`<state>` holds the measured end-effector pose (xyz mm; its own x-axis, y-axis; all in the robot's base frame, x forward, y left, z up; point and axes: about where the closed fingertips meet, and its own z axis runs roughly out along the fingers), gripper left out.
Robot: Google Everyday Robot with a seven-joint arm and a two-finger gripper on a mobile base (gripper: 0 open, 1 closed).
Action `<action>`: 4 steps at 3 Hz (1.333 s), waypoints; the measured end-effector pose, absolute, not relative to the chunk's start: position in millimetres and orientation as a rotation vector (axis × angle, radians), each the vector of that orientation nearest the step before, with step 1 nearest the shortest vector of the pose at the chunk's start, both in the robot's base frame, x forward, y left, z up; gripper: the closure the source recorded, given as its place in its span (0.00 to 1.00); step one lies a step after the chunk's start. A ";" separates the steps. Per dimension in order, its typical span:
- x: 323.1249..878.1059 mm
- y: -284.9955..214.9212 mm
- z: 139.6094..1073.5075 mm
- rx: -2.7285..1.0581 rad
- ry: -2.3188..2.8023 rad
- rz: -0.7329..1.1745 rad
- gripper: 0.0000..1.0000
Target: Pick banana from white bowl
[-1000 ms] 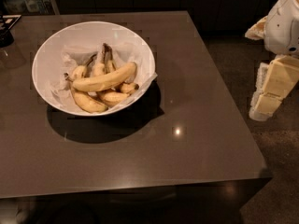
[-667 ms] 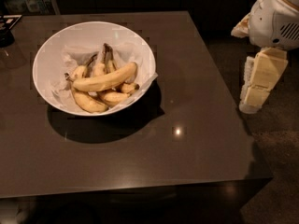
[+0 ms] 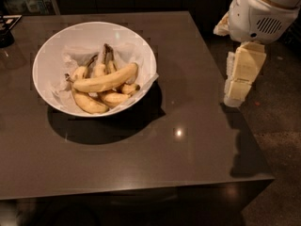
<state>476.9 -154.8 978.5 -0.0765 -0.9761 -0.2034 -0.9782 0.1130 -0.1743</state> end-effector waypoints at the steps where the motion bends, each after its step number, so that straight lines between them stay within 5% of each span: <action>1: 497.5 -121.6 980.2 -1.951 2.057 -0.017 0.00; 3: 540.9 -27.7 970.5 -2.134 1.929 -0.096 0.00; 4: 543.7 -22.3 970.1 -2.118 1.920 -0.090 0.00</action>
Offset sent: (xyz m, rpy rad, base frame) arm 0.0772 0.1473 -0.0050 -0.1267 -0.0511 0.2249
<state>543.7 -22.3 970.1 0.1148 -0.9834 -0.1406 -0.9659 -0.0774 -0.2469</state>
